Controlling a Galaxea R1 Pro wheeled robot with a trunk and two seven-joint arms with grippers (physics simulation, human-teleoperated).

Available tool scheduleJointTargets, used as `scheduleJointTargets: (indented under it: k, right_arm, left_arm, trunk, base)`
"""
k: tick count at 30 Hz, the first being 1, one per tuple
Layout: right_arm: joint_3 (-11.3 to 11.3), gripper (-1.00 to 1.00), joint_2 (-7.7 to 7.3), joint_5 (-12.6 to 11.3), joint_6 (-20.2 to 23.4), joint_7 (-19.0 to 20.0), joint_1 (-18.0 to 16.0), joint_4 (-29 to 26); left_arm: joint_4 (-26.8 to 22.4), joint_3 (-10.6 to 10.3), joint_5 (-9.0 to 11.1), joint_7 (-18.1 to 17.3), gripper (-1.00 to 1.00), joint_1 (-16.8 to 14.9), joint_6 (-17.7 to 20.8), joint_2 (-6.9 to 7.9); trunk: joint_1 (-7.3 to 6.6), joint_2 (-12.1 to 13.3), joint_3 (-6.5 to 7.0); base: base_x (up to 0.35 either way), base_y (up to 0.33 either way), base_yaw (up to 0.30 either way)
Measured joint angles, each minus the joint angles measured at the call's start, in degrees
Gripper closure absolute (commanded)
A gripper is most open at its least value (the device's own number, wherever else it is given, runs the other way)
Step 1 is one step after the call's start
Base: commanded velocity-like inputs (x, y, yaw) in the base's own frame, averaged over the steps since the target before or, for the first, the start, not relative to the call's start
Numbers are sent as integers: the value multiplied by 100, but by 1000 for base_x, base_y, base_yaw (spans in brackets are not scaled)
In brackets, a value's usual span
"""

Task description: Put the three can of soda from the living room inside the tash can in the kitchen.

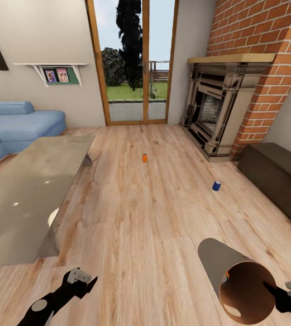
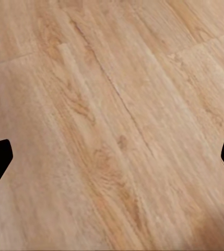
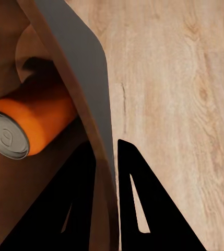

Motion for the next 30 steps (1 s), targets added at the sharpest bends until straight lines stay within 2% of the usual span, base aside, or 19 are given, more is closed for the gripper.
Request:
scheduleJointTargets:
  k: [30]
  right_arm:
    - [7, 100, 11, 35, -33, -41, 4, 24]
  left_arm:
    - [7, 3, 3, -12, -100, -4, 17, 5]
  trunk:
    - [0, 0, 0]
  base:
    - [313, -90, 0]
